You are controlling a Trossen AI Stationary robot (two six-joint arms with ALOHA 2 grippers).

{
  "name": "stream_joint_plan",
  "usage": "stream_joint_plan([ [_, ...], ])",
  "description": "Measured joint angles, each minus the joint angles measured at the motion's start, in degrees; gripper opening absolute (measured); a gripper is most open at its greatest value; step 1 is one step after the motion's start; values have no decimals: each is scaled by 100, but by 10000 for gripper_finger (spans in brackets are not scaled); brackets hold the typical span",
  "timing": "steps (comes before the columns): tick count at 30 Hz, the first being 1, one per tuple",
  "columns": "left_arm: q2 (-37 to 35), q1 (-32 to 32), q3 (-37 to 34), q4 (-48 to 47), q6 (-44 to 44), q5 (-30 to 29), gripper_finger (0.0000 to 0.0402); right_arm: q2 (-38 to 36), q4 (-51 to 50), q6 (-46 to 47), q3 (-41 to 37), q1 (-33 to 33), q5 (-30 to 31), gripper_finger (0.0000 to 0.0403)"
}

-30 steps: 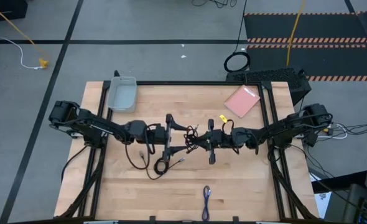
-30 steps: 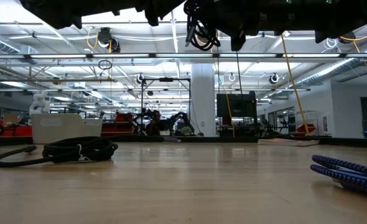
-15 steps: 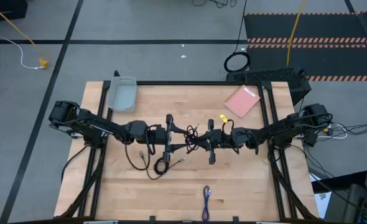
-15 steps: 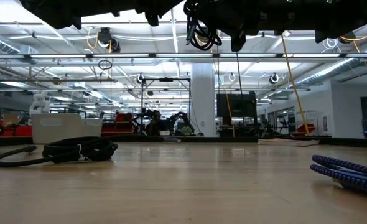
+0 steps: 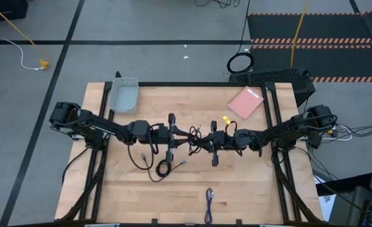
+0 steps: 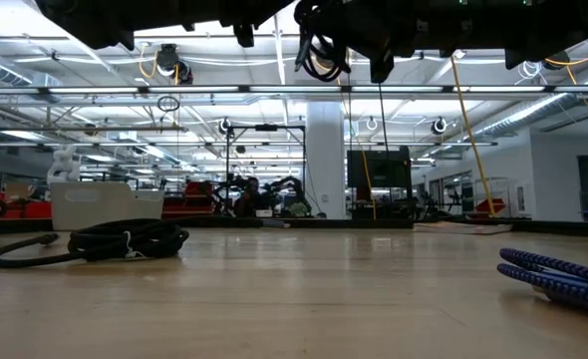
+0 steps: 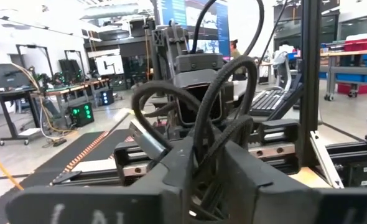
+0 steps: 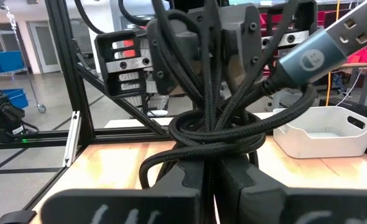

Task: Pick and place USB-C Cables
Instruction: Put the right black charger cable into the gray bin

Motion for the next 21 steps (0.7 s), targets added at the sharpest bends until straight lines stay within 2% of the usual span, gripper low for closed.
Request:
stream_joint_plan([
  [7, 0, -6, 0, 0, -9, 4, 11, 0, -10, -2, 0, 0, 0, 6],
  [13, 0, -6, 0, -19, -13, 4, 27, -2, -19, 72, 0, 0, 0, 22],
  [18, 0, -6, 0, -33, 9, 2, 10, -59, -157, 171, 0, 6, 0, 60],
  [21, 0, -6, 0, -32, 2, 2, 15, -185, -358, 296, 0, 15, -2, 89],
])
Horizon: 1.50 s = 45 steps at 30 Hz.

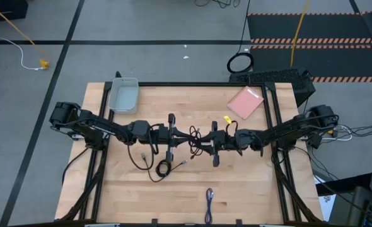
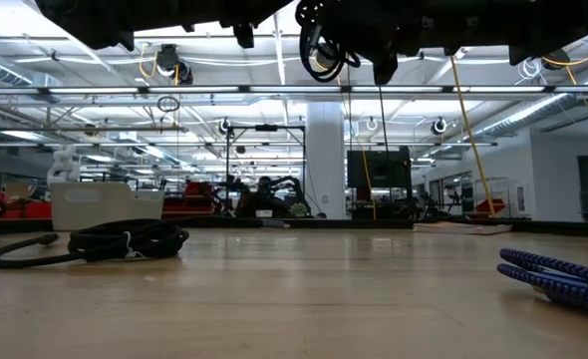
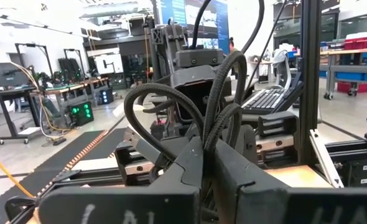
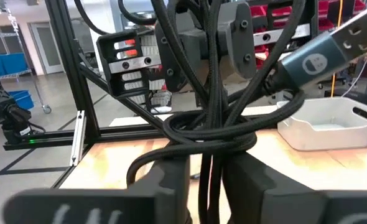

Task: Pick and place USB-C Cables
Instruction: Put the right black charger cable into the gray bin

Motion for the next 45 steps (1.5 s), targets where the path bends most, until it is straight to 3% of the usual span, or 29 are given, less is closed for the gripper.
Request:
stream_joint_plan([
  [11, 0, 0, 0, 60, 0, 276, 17, -237, -739, 581, -2, 76, 8, 190],
  [19, -96, -7, 0, 141, -99, 435, 9, -711, -1499, 780, -7, 75, 22, 234],
  [36, -413, -59, 0, -112, -83, 406, 21, -1849, -3464, 909, -7, 424, 31, 254],
  [45, -1561, -44, 0, -1636, 150, -248, 20, -2296, -4134, 880, -7, 617, 50, 254],
])
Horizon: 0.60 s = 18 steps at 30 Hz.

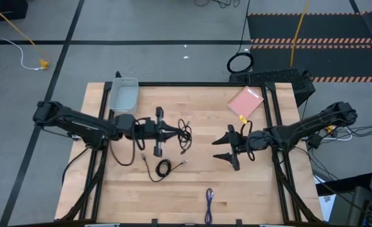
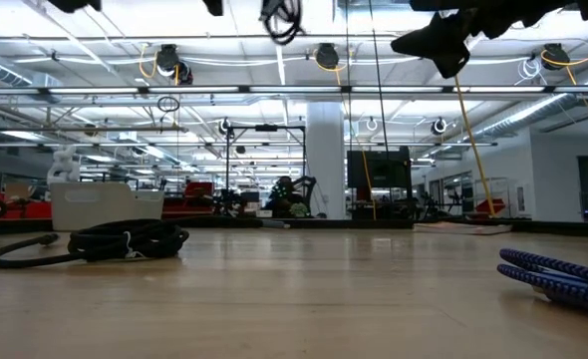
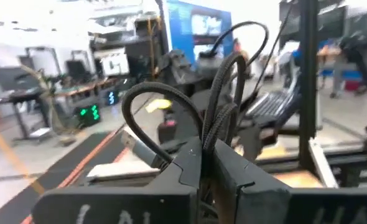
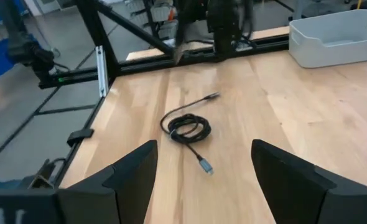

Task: Pick and place USB-C Cables
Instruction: Put the right black charger cable into the gray bin

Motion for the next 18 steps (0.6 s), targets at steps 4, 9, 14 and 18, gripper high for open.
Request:
stream_joint_plan([
  [4, -700, 0, 0, -816, 162, -397, 16, 0, 35, -29, 0, 47, -1, 254],
  [9, -1632, 55, 0, -1962, 204, -948, 10, 0, 35, -396, 0, 49, -2, 254],
  [14, -2519, 201, 0, -3086, 256, -1569, 21, 0, 39, -912, 0, 44, 0, 254],
  [18, -3114, 435, 0, -3831, 196, -1781, 9, 0, 39, -1231, 0, 44, 169, 254],
])
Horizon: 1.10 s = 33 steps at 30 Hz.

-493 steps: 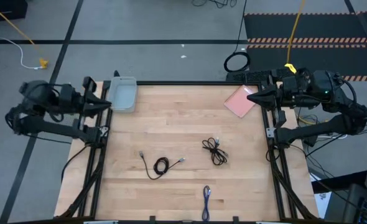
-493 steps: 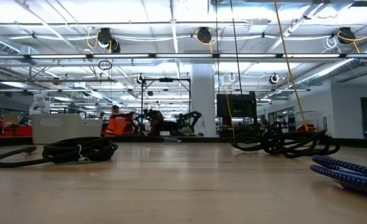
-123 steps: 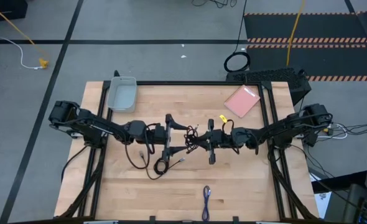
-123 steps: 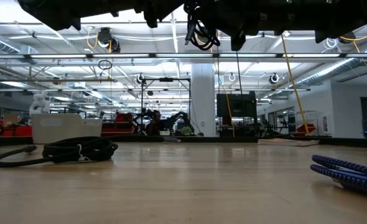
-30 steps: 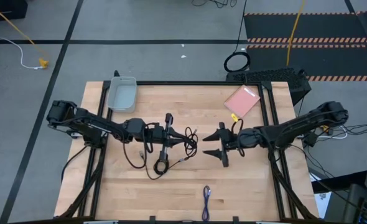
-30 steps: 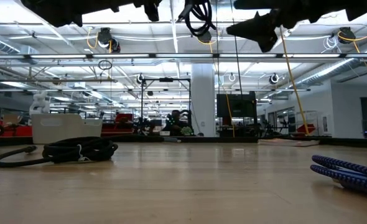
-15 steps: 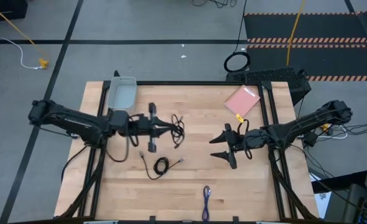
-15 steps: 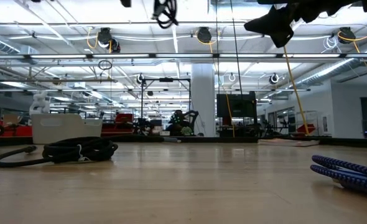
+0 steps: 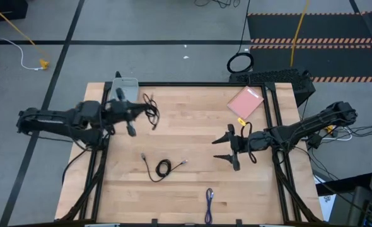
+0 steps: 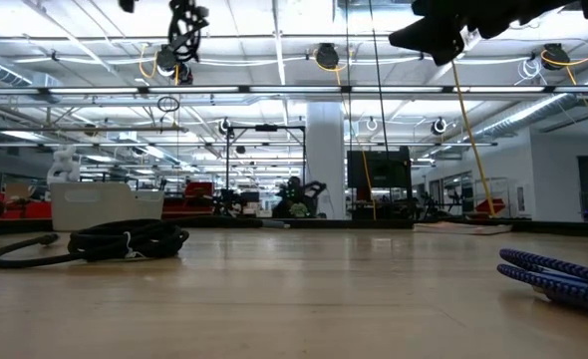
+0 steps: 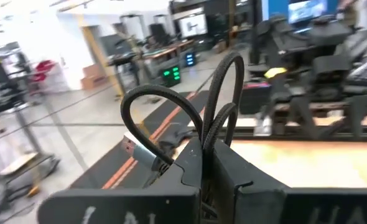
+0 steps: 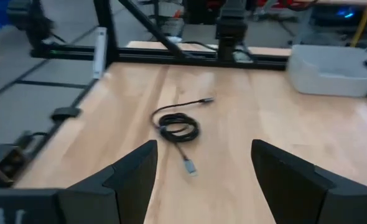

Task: Pick and place USB-C Cables
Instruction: Put the right black charger cable into the gray bin

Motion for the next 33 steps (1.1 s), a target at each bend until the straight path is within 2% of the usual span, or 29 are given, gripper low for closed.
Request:
stream_joint_plan([
  [6, -664, 498, 0, -860, -252, -275, 24, 0, -3, -291, 2, -2, 883, 254],
  [12, -1052, 959, 0, -1725, -757, -443, 13, 0, -4, -436, 2, -3, 1022, 254],
  [16, -1110, 1172, 0, -2137, -1022, -831, 12, 0, -5, -511, 2, -3, 1027, 254],
  [19, -1039, 1358, 0, -2189, -1113, -1268, 23, 0, -5, -512, 2, -4, 1027, 254],
  [24, -779, 1833, 139, -2257, -1141, -1557, 23, 0, -11, -512, 2, -4, 1029, 254],
  [28, -374, 2251, 587, -2492, -1098, -1565, 9, 0, -18, -513, 2, -4, 1029, 254],
  [33, 297, 2780, 1455, -3198, -1073, -1451, 24, 0, -24, -511, 2, -4, 1029, 254],
])
